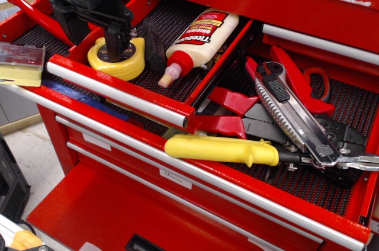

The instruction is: Pick up box cutter and put into drawer

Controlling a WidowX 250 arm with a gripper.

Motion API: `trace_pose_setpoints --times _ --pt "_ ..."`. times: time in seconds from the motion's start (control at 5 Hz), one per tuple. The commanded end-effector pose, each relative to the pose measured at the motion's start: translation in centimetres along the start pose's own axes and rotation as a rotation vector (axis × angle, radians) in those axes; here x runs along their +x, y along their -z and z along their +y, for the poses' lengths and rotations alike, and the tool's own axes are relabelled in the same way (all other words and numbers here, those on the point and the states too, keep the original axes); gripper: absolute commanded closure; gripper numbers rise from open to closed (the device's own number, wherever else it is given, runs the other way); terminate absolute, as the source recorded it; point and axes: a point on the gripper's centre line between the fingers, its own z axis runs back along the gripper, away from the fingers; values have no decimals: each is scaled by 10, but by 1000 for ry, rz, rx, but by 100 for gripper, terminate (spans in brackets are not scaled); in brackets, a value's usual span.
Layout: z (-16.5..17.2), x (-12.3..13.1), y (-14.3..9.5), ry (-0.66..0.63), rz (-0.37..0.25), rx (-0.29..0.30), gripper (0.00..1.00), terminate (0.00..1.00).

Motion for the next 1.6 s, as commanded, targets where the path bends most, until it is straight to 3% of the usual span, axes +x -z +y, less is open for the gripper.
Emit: trace_pose_setpoints --times 0.0,0.2,0.4,0.6,0.8,1.0,1.4 --pt "0 0 0 0 0 0 0 0" --pt "-43 13 -35 -240 113 5 0 0" --pt "-90 26 -56 -432 118 113 0 0" --pt "-138 37 -48 -620 118 52 0 0" --pt "-181 45 -27 -615 97 20 0 0" --pt "-197 48 -16 -575 97 27 0 0" --pt "-212 50 -13 -546 90 -27 0 0"
